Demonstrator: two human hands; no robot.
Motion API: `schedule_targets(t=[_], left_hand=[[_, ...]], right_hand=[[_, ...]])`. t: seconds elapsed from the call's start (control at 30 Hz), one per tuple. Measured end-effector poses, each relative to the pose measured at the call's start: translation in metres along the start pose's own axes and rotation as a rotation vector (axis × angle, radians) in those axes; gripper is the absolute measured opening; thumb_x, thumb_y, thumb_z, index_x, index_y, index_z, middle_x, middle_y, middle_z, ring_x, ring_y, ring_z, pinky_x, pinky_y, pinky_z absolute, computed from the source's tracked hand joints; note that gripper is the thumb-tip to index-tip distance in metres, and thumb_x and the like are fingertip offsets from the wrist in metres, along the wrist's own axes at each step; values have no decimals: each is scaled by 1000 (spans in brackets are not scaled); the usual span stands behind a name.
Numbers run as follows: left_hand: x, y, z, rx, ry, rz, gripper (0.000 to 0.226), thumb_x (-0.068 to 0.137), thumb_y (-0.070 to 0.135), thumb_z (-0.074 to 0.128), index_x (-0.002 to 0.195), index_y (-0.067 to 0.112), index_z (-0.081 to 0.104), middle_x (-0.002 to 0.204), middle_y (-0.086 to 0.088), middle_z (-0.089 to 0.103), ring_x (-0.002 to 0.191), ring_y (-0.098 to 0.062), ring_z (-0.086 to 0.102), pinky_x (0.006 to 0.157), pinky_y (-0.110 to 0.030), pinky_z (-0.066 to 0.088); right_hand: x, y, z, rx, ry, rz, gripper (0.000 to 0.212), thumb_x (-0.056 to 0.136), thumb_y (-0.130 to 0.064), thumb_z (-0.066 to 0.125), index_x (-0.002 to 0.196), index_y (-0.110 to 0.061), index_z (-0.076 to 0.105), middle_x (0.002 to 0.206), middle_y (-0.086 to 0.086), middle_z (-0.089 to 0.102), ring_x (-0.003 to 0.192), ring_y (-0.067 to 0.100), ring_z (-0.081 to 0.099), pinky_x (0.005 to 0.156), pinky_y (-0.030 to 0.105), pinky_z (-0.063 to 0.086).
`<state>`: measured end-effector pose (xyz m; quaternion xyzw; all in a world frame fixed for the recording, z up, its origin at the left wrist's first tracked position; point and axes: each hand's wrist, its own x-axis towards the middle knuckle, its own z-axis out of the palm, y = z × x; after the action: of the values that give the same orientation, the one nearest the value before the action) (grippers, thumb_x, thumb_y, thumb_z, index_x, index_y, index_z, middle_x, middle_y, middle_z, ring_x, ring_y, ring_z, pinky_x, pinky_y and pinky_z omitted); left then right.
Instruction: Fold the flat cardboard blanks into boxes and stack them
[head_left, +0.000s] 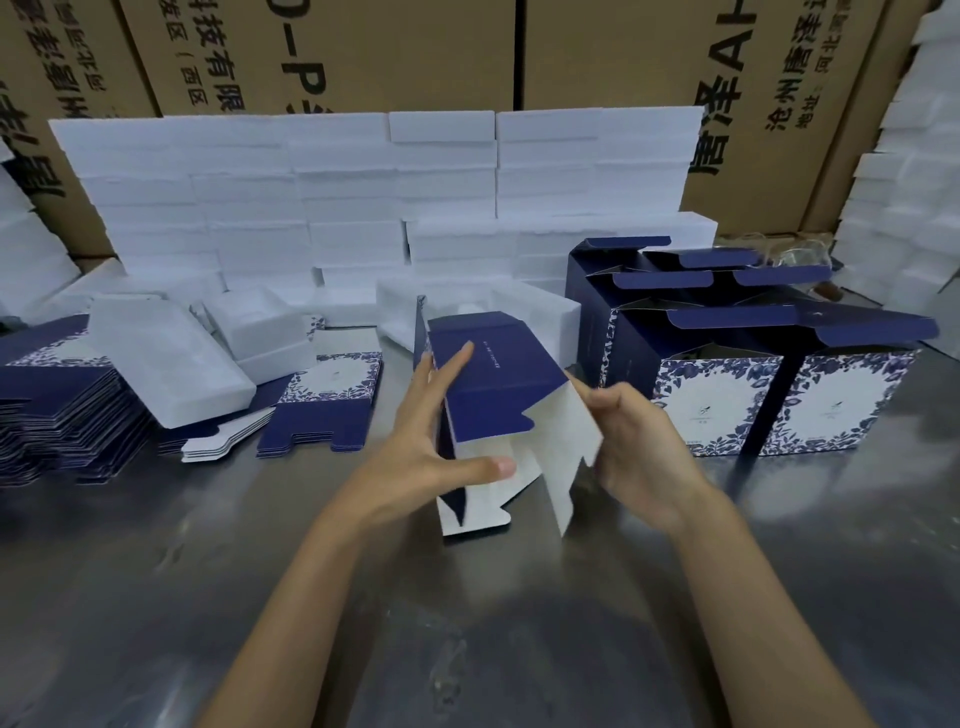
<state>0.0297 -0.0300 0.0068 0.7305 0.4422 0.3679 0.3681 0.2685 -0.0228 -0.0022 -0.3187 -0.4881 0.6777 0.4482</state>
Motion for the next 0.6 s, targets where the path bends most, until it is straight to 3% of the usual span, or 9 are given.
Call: schedule_targets(t=[0.1, 0.23, 0.33, 0.47, 0.53, 0.6], left_hand=[[1, 2, 1, 70, 155, 32, 90, 64, 51, 85, 138, 63, 37, 162, 26, -9, 151, 1, 4, 121, -43, 28], [1, 4, 2, -55, 325, 79, 60, 61, 50, 77, 120, 40, 67, 159, 22, 26, 140, 10, 30, 109, -31, 44], [0, 7, 4, -47, 377, 93, 55, 61, 59, 71, 112, 38, 71, 148, 22, 43, 135, 9, 38, 94, -15, 46], [-1, 12, 1, -68, 442, 84, 49, 61, 60, 69, 105, 37, 72, 136, 20, 51, 129, 2, 45, 75, -1, 40], [-1, 12, 1, -66, 439, 75, 47, 63, 56, 71, 105, 34, 73, 134, 20, 51, 128, 3, 45, 77, -1, 38], [0, 10, 2, -53, 398, 82, 45, 67, 48, 76, 107, 29, 73, 137, 15, 50, 132, -2, 44, 91, -15, 42]], right_hand=[[-1, 4, 2, -70, -67, 2, 71, 77, -15, 43, 144, -37, 56, 122, -11, 69, 93, 7, 65, 82, 27, 53], [3, 12, 6, -310, -20, -62, 72, 82, -20, 67, 146, -47, 47, 145, -20, 57, 126, 11, 60, 110, 43, 43], [7, 20, 14, -402, 59, -94, 66, 81, -38, 81, 138, -54, 51, 140, -25, 59, 122, 1, 62, 99, 32, 48], [17, 32, 23, -424, 240, -198, 47, 83, -41, 83, 123, -52, 61, 129, -20, 66, 106, -1, 68, 81, 17, 56], [20, 39, 27, -483, 303, -233, 41, 85, -40, 81, 121, -46, 61, 126, -16, 67, 97, -1, 70, 79, 18, 56], [23, 44, 29, -600, 439, -258, 35, 87, -44, 77, 118, -43, 61, 118, -19, 67, 89, -6, 68, 78, 18, 55]])
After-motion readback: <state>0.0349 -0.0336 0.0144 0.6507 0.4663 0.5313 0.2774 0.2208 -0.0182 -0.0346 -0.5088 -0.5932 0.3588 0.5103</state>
